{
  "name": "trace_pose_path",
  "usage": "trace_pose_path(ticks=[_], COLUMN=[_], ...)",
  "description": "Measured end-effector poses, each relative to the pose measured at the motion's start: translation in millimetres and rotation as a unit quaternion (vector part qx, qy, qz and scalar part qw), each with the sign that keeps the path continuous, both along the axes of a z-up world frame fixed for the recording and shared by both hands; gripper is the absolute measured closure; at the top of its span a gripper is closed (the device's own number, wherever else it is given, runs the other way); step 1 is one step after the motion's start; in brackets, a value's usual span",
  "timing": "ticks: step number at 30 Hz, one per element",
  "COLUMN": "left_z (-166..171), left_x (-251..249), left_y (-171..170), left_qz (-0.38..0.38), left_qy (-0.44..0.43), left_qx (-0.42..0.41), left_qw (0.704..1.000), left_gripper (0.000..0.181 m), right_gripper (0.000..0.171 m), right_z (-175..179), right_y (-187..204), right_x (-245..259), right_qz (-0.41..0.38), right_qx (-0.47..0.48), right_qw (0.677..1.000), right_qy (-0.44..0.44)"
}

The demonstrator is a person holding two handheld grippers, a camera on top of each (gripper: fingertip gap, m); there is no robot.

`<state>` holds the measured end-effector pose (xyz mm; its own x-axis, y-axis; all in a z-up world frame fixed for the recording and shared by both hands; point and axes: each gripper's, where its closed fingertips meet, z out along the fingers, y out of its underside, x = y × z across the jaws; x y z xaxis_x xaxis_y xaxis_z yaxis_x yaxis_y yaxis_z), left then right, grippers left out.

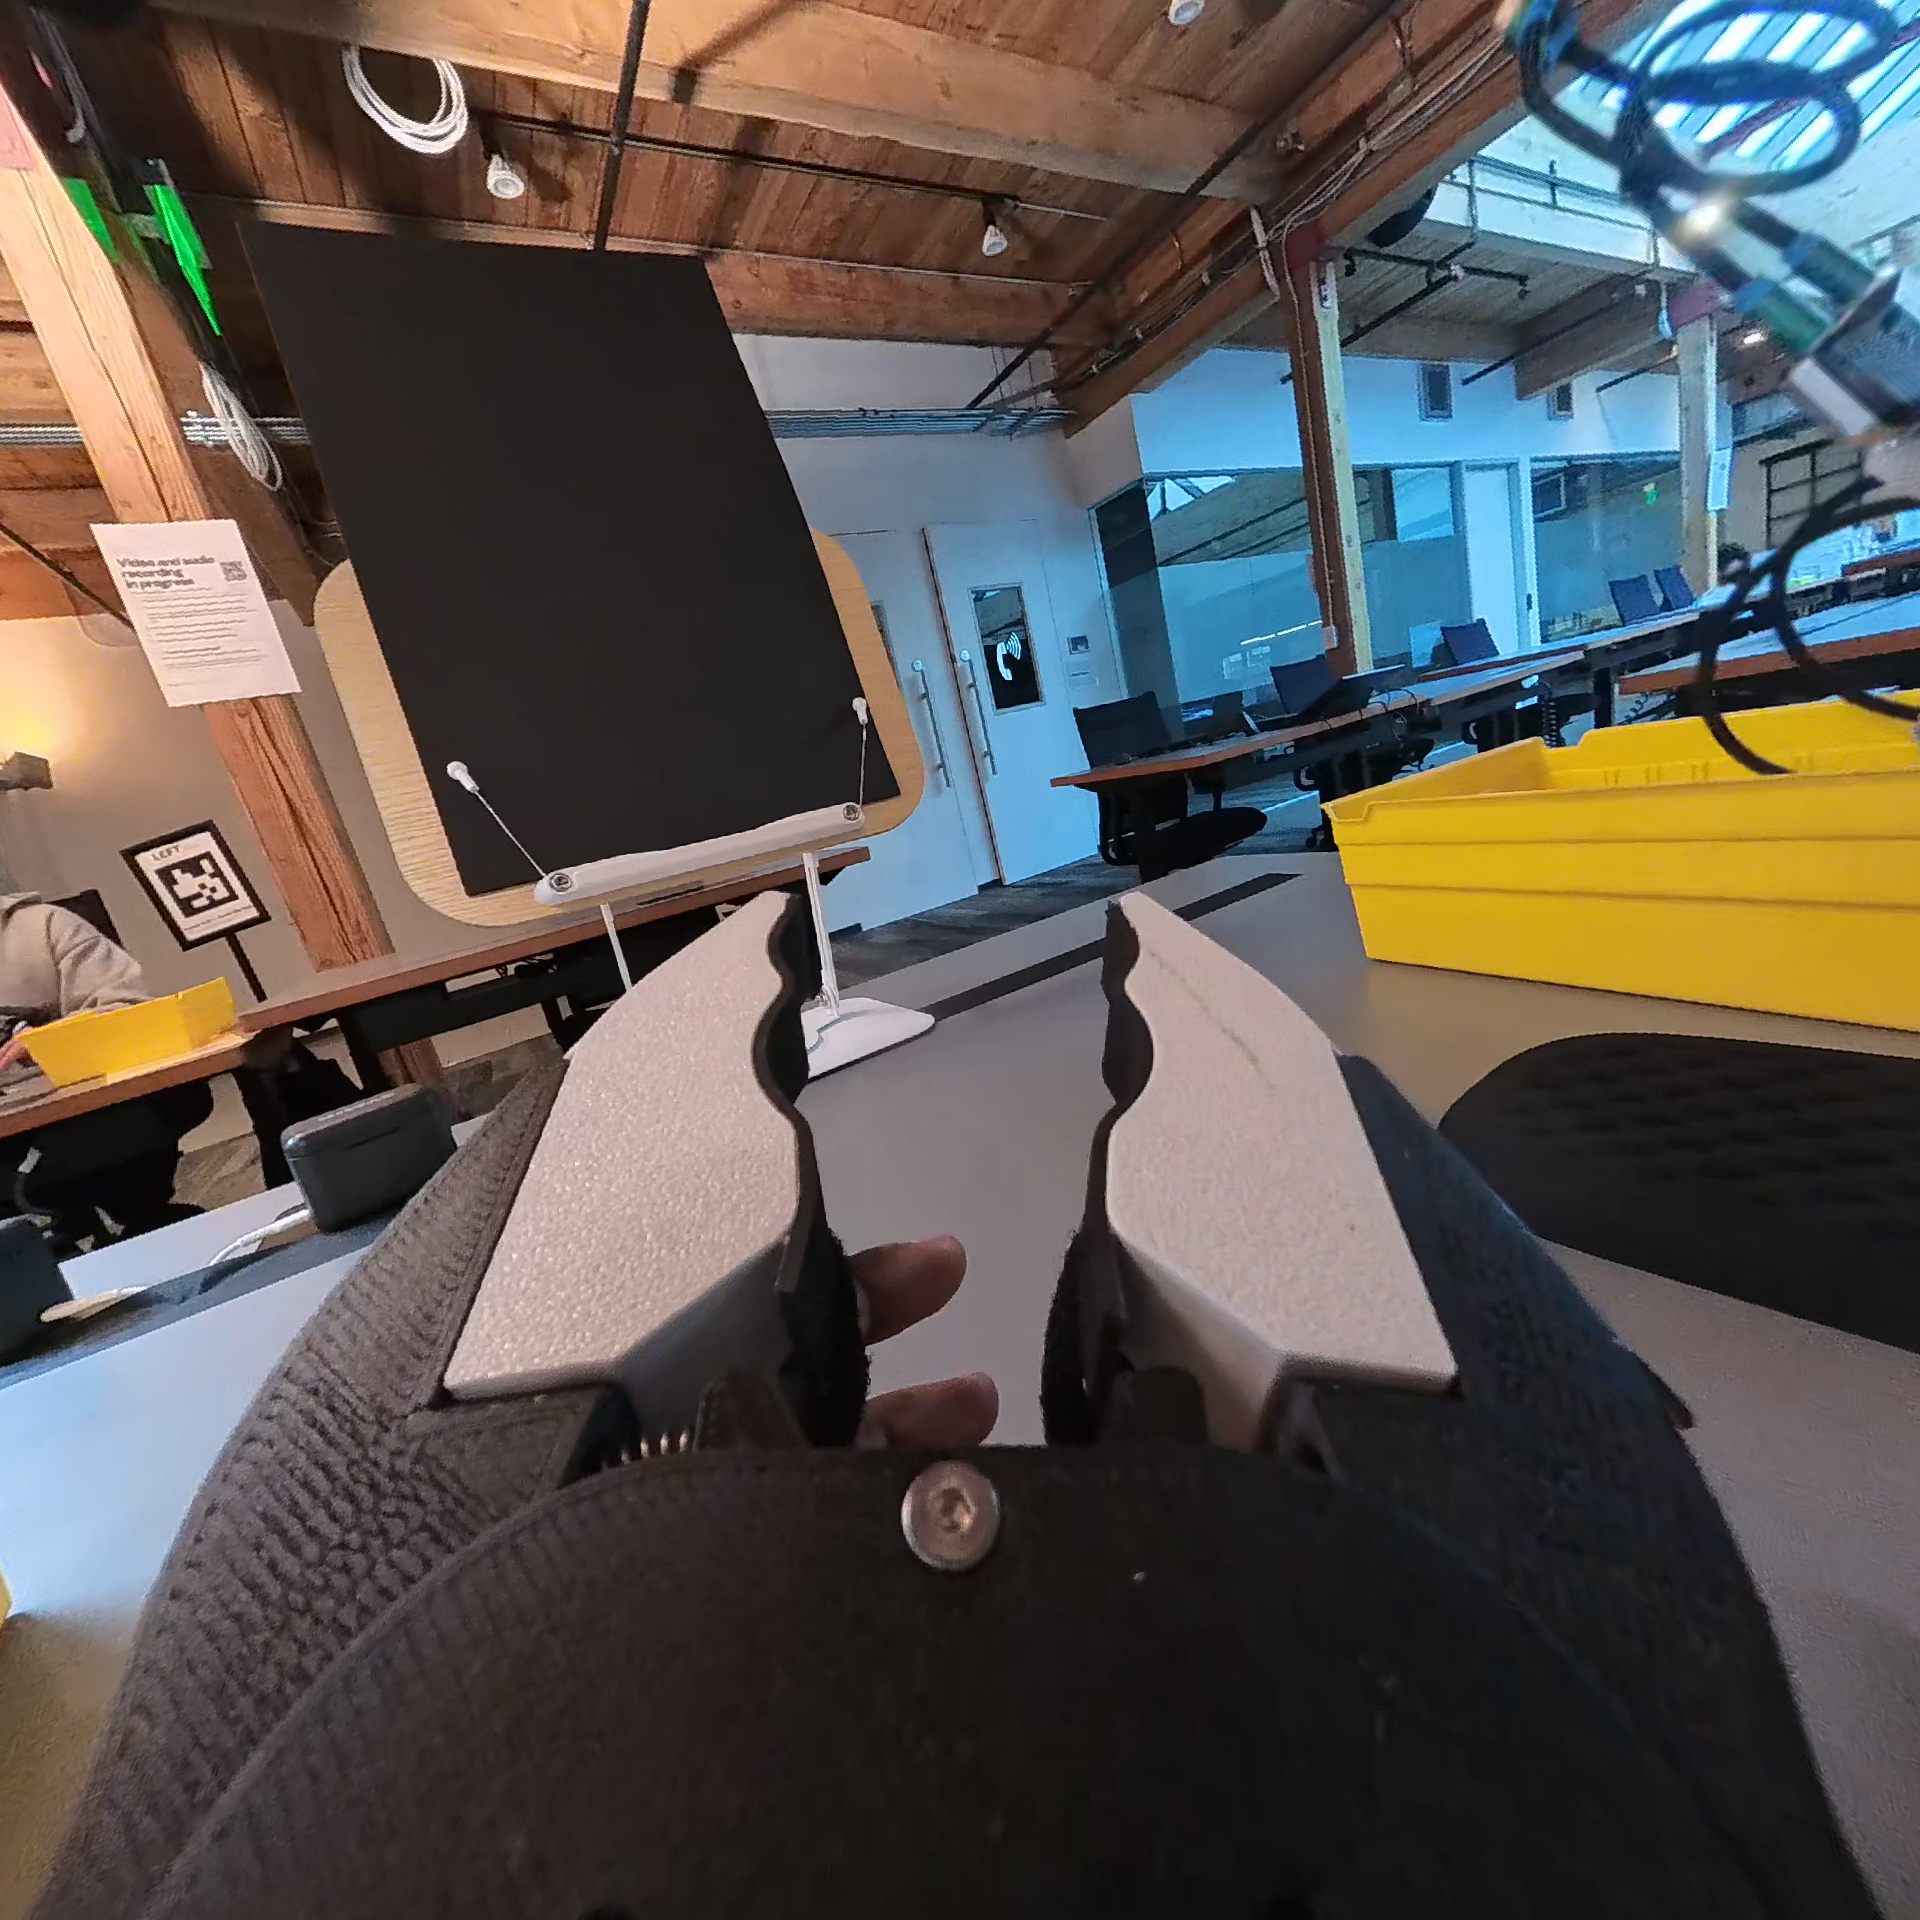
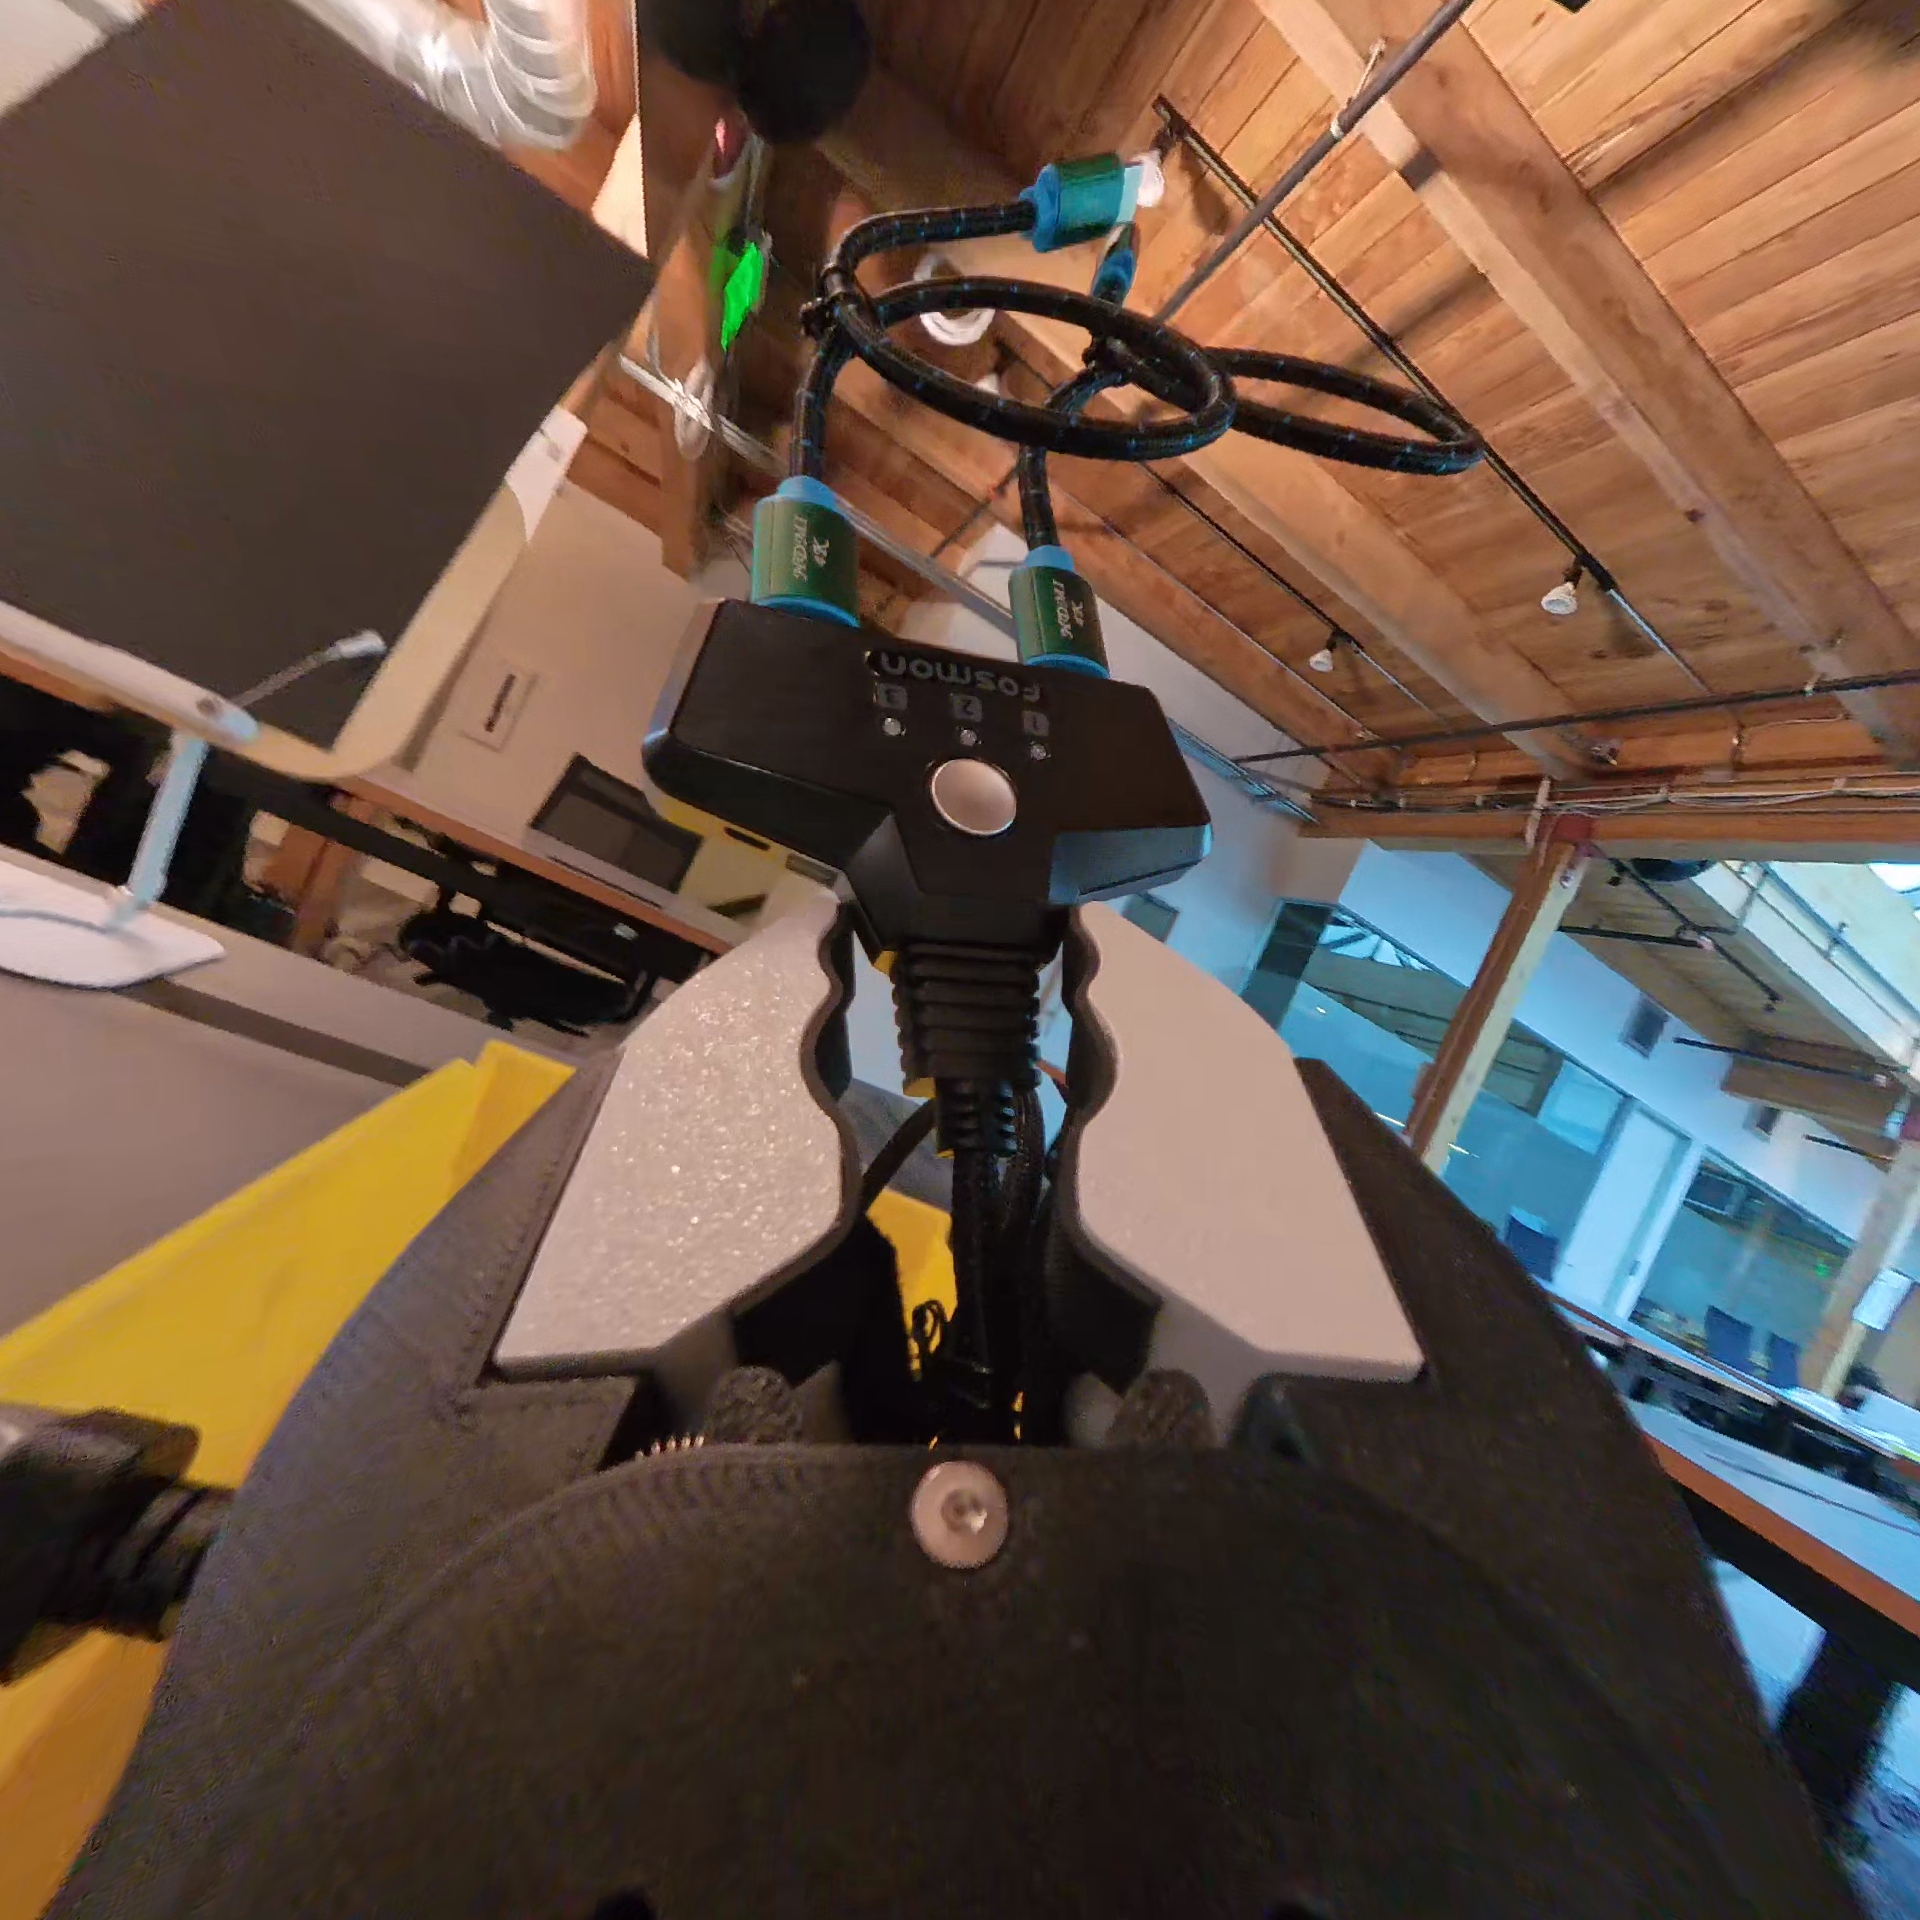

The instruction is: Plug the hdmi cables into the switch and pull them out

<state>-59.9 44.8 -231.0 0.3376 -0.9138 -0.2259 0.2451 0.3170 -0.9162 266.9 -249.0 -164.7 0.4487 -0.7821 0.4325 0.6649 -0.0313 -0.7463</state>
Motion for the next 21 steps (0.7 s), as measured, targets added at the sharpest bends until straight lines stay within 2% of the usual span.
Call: trace_pose_path(ticks=[5,10,16,21], left_z=[0,0,0,0], left_x=[0,0,0,0], left_y=[0,0,0,0], left_qz=[-0.001,0.003,0.003,0.003], left_qy=[-0.001,0.003,0.002,0.002], left_qx=[-0.001,0.005,0.004,0.004], left_qw=[1.0,1.0,1.0,1.0], left_gripper=[0.127,0.127,0.127,0.128], right_gripper=[0.133,0.133,0.133,0.14], right_z=[-38,-68,-109,-131], right_y=[-9,3,23,23], right_x=[14,26,39,53], right_qz=[-0.043,-0.089,-0.116,-0.14], right_qx=[-0.037,-0.154,-0.305,-0.374], right_qw=[0.998,0.983,0.942,0.908], right_qy=[0.034,0.039,0.083,0.126])
